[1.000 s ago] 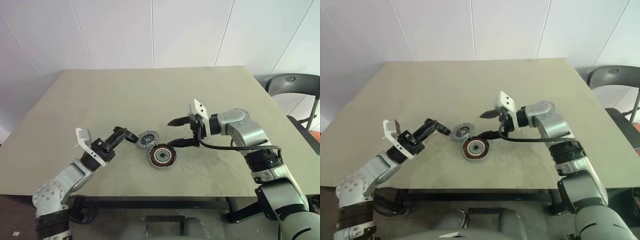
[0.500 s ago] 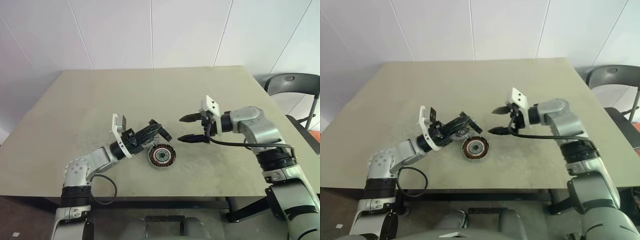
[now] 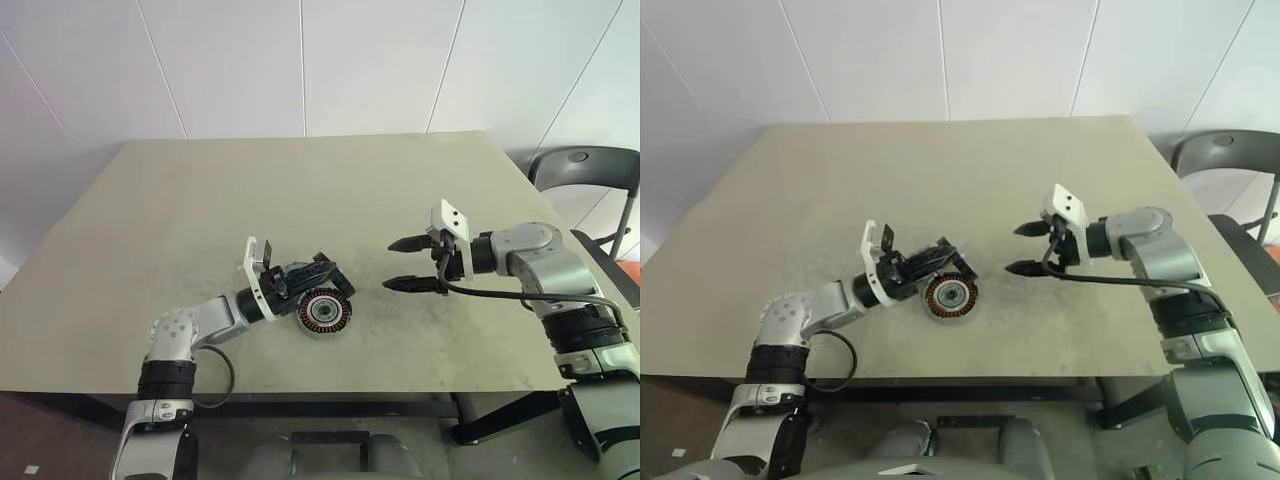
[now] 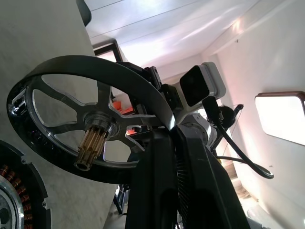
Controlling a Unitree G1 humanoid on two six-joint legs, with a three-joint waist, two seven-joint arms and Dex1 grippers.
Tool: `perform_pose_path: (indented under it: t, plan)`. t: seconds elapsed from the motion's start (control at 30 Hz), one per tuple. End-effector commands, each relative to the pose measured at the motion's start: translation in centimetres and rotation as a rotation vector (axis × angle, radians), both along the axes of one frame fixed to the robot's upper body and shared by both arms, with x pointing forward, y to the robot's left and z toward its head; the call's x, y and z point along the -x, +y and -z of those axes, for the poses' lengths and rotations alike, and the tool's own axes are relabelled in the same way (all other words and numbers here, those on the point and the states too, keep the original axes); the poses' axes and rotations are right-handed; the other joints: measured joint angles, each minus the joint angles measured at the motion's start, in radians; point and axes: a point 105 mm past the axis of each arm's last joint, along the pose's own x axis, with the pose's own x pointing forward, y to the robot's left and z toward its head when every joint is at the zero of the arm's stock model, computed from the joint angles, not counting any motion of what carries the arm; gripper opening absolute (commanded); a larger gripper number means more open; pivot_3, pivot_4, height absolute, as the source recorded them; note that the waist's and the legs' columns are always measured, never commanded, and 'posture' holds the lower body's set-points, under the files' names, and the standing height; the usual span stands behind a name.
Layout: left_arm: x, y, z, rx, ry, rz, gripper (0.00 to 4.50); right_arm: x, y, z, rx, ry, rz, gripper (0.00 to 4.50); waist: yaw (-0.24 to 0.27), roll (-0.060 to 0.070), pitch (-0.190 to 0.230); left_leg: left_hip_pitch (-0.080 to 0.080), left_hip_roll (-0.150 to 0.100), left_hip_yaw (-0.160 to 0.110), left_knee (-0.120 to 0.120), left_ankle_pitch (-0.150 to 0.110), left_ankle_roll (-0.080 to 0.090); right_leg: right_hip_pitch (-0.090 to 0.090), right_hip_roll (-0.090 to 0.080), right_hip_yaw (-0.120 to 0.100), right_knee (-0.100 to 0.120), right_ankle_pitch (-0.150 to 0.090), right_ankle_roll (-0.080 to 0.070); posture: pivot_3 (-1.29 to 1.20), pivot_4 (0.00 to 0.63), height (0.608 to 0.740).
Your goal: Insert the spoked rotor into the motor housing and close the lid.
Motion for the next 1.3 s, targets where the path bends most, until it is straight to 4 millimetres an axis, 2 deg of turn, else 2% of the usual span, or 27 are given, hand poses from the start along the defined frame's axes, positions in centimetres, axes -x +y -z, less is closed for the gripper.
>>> perform_pose_path:
  t: [0.03, 0.23, 0.43, 0.53, 0.77, 0.9, 0.93, 1.13, 1.3]
  plan:
    - [-0.4, -0.5, -0.3, 0.004, -0.017, 0.019, 0.05, -0.2, 0.0, -1.1, -0.021, -0.054, -0.005, 4.50, 0.000, 0.000, 0.000, 0.000, 0.000, 0.000, 0.000, 0.000, 0.000, 0.000, 0.000, 0.000, 0.000, 0.000, 0.000, 0.00, 0.000, 0.740]
    - [0.1, -1.4, 0.3, 0.001, 0.006, 0.062, 0.05, 0.0, 0.1, -1.1, -0.026, -0.057, -0.005, 4.50, 0.000, 0.000, 0.000, 0.000, 0.000, 0.000, 0.000, 0.000, 0.000, 0.000, 0.000, 0.000, 0.000, 0.000, 0.001, 0.00, 0.000, 0.740]
    - [0.1, -1.3, 0.7, -0.002, 0.014, 0.045, 0.05, 0.1, 0.6, -1.3, -0.031, -0.061, -0.011, 4.50, 0.000, 0.000, 0.000, 0.000, 0.000, 0.000, 0.001, 0.000, 0.000, 0.000, 0.000, 0.000, 0.000, 0.001, 0.001, 0.00, 0.000, 0.740]
    - [0.4, -1.3, 0.6, -0.033, -0.022, 0.045, 0.73, 0.1, 0.9, -1.4, -0.031, -0.062, -0.018, 4.50, -0.001, 0.000, 0.000, 0.000, 0.000, 0.000, 0.001, 0.000, 0.000, 0.000, 0.000, 0.000, 0.000, 0.001, 0.001, 0.00, 0.000, 0.740]
    - [0.3, -0.6, 0.0, -0.075, -0.042, 0.017, 2.94, 0.0, 1.5, -1.6, -0.037, -0.062, -0.029, 4.50, 0.000, 0.000, 0.000, 0.000, 0.000, 0.000, 0.001, 0.000, 0.000, 0.001, 0.000, 0.001, 0.000, 0.001, 0.001, 0.00, 0.000, 0.740]
    - [1.3, 0.1, -0.8, -0.095, -0.067, 0.038, 4.26, 0.1, 1.9, -1.7, -0.042, -0.060, -0.037, 4.50, -0.001, 0.000, 0.000, 0.000, 0.000, 0.000, 0.001, 0.000, 0.000, 0.001, 0.000, 0.001, 0.000, 0.001, 0.002, 0.00, 0.000, 0.740]
    - [1.4, 0.2, -1.0, -0.099, -0.074, 0.039, 4.46, 0.2, 2.0, -1.7, -0.043, -0.059, -0.037, 4.50, -0.001, 0.000, 0.000, 0.000, 0.000, 0.000, 0.001, 0.000, 0.000, 0.001, 0.000, 0.001, 0.000, 0.001, 0.002, 0.00, 0.000, 0.740]
    - [1.8, 0.8, 0.0, -0.227, -0.042, 0.052, 4.46, 0.3, 3.0, -1.9, -0.053, -0.057, -0.054, 4.50, 0.000, 0.000, 0.000, 0.001, 0.000, 0.000, 0.001, 0.000, 0.000, 0.000, 0.000, 0.001, 0.000, 0.001, 0.002, 0.00, 0.000, 0.740]
    - [1.5, 1.3, -0.2, -0.283, -0.043, 0.035, 4.46, 0.3, 3.3, -1.9, -0.054, -0.056, -0.059, 4.50, -0.001, 0.000, 0.000, 0.001, 0.000, 0.000, 0.002, 0.000, 0.000, 0.001, 0.000, 0.001, 0.000, 0.001, 0.001, 0.00, 0.000, 0.740]
